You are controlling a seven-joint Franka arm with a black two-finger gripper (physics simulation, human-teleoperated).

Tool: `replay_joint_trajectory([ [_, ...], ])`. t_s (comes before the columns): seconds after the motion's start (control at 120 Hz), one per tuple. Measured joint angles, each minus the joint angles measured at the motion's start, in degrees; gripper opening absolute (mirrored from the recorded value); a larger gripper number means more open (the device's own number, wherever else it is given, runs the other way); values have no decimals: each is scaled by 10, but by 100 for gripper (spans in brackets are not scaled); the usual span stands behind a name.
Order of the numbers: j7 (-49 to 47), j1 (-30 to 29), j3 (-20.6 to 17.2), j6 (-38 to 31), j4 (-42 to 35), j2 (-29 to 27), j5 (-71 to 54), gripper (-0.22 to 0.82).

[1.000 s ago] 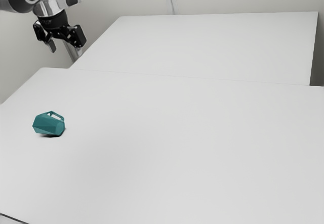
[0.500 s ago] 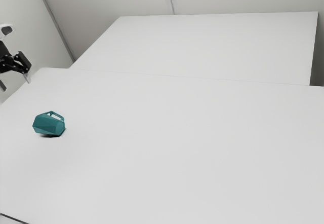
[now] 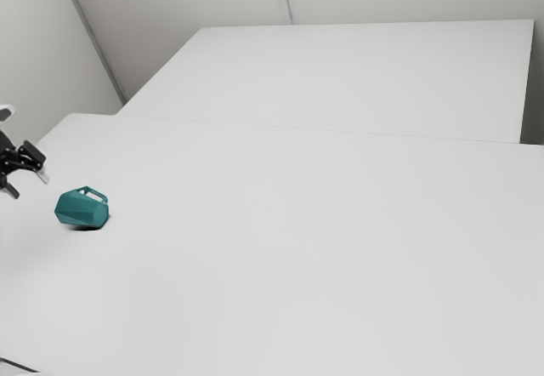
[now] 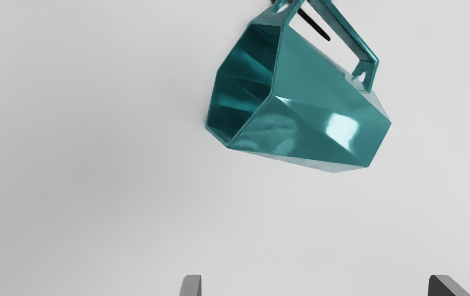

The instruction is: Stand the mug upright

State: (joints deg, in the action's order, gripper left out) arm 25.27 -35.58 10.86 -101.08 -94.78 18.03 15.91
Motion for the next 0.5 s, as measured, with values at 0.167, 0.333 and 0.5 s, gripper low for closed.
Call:
replay_joint_trajectory([
  [0.167, 83, 0, 22, -24, 40, 65, 58, 60],
  [0.333, 155, -2, 25, -35, 111, 131, 105, 60],
  [0.5, 214, -2, 21, -42, 145, 175, 159, 60],
])
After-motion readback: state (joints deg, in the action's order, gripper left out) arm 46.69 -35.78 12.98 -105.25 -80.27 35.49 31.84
